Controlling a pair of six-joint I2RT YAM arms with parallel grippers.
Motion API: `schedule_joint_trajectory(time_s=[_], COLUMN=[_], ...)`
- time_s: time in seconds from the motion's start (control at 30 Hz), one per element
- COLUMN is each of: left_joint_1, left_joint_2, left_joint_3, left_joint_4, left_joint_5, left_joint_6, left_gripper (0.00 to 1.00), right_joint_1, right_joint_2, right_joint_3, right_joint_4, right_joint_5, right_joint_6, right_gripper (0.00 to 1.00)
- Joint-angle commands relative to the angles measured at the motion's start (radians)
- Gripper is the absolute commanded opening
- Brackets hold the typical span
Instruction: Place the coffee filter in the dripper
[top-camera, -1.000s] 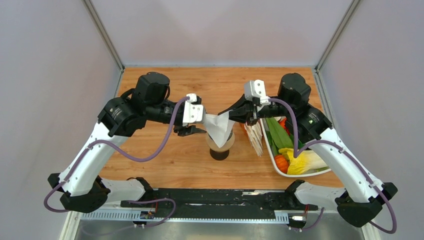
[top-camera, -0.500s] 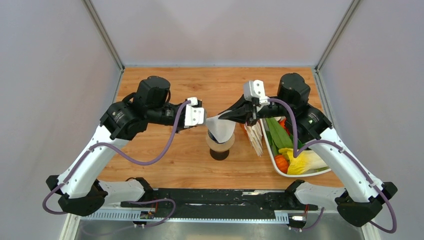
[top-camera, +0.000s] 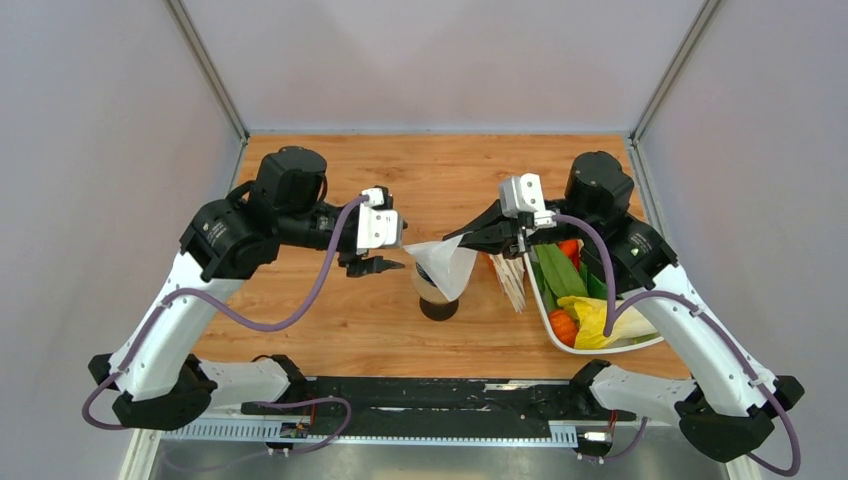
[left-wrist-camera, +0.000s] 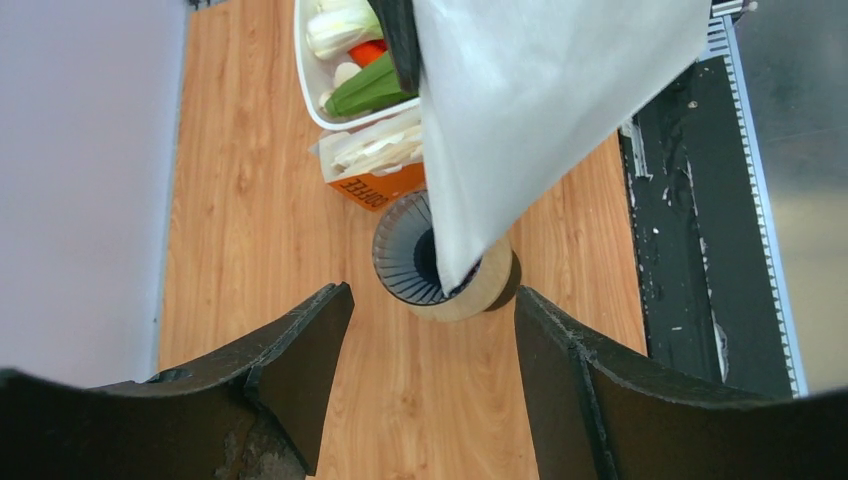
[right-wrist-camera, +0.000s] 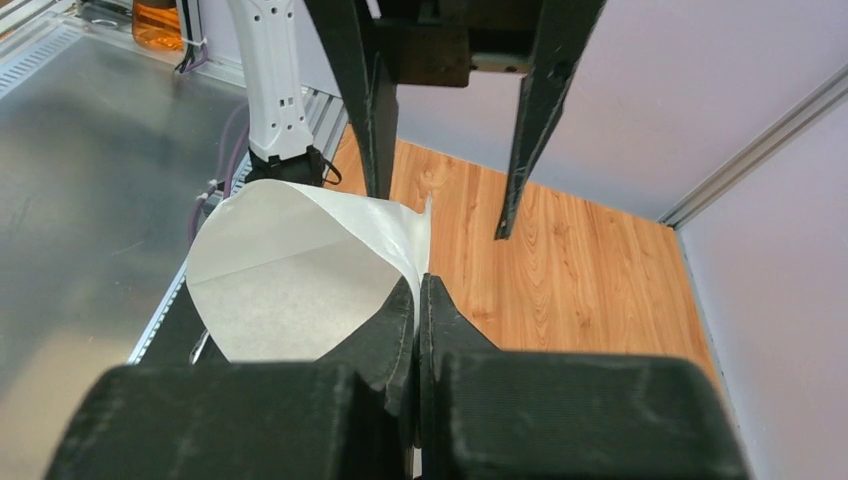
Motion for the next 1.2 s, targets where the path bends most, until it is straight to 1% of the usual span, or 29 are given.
schedule_joint_trajectory(time_s=[0.0, 0.13, 0.3, 0.4, 0.47, 0.57, 0.6, 0.63, 0.67, 0.7, 0.73, 0.77, 0.83, 0.87, 0.9, 0.93, 0.97, 1.0, 1.03, 1.07, 1.1, 1.13, 1.17], left_joint_1=[-0.008, -0.034, -0.071, -0.076, -0.077, -0.077, -0.077, -0.077, -0.076, -0.076, -0.076, -0.076, -0.071, -0.066, -0.046, -0.031, 0.015, 0.040, 0.096, 0.126, 0.177, 0.226, 0.249], left_joint_2=[0.073, 0.127, 0.131, 0.120, 0.109, 0.093, 0.083, 0.079, 0.070, 0.065, 0.051, 0.044, 0.016, -0.004, -0.014, -0.035, -0.044, -0.062, -0.070, -0.086, -0.092, -0.103, -0.110], left_joint_3=[0.156, 0.216, 0.177, 0.147, 0.126, 0.082, 0.072, 0.053, 0.043, 0.023, 0.013, -0.010, -0.050, -0.062, -0.085, -0.096, -0.118, -0.132, -0.161, -0.178, -0.217, -0.238, -0.287], left_joint_4=[-0.132, -0.196, -0.186, -0.158, -0.123, -0.070, -0.045, -0.022, -0.010, 0.016, 0.030, 0.065, 0.123, 0.141, 0.180, 0.207, 0.272, 0.309, 0.401, 0.454, 0.582, 0.655, 0.831], left_joint_5=[0.044, 0.053, 0.035, 0.019, 0.015, 0.014, 0.014, 0.011, 0.010, 0.007, 0.004, -0.005, -0.006, 0.001, 0.031, 0.056, 0.113, 0.149, 0.213, 0.248, 0.309, 0.335, 0.380], left_joint_6=[0.048, 0.074, 0.089, 0.091, 0.080, 0.058, 0.053, 0.041, 0.035, 0.018, 0.007, -0.020, -0.079, -0.099, -0.148, -0.179, -0.258, -0.300, -0.408, -0.470, -0.593, -0.672, -0.837], left_gripper=[0.71, 0.67, 0.65, 0.64, 0.58, 0.43, 0.41, 0.35, 0.32, 0.26, 0.22, 0.16, 0.10, 0.09, 0.08, 0.07, 0.07, 0.07, 0.07, 0.07, 0.07, 0.07, 0.07], right_joint_1=[0.013, 0.026, 0.030, 0.030, 0.032, 0.037, 0.038, 0.040, 0.041, 0.042, 0.042, 0.042, 0.037, 0.027, 0.007, -0.026, -0.072, -0.119, -0.170, -0.214, -0.248, -0.274, -0.295], right_joint_2=[0.012, 0.037, 0.068, 0.074, 0.077, 0.082, 0.084, 0.086, 0.090, 0.095, 0.100, 0.107, 0.120, 0.128, 0.142, 0.158, 0.181, 0.204, 0.230, 0.248, 0.259, 0.258, 0.247], right_joint_3=[0.013, 0.035, 0.071, 0.077, 0.077, 0.078, 0.079, 0.082, 0.087, 0.093, 0.101, 0.115, 0.148, 0.172, 0.200, 0.237, 0.277, 0.324, 0.364, 0.400, 0.422, 0.419, 0.393], right_joint_4=[-0.046, -0.053, -0.053, -0.053, -0.053, -0.053, -0.052, -0.052, -0.052, -0.052, -0.051, -0.051, -0.050, -0.050, -0.048, -0.042, -0.035, -0.022, -0.003, 0.023, 0.049, 0.093, 0.152], right_joint_5=[-0.054, -0.048, -0.051, -0.052, -0.056, -0.058, -0.059, -0.058, -0.058, -0.056, -0.052, -0.043, -0.003, 0.019, 0.037, 0.042, 0.036, 0.021, 0.008, 0.001, -0.002, -0.002, 0.007], right_joint_6=[-0.083, -0.086, -0.060, -0.050, -0.043, -0.037, -0.037, -0.036, -0.032, -0.023, -0.013, -0.001, 0.033, 0.058, 0.090, 0.133, 0.185, 0.254, 0.326, 0.415, 0.484, 0.545, 0.604], right_gripper=[0.00, 0.00, 0.00, 0.01, 0.01, 0.02, 0.02, 0.02, 0.03, 0.05, 0.06, 0.09, 0.17, 0.23, 0.30, 0.36, 0.42, 0.48, 0.56, 0.65, 0.74, 0.81, 0.83])
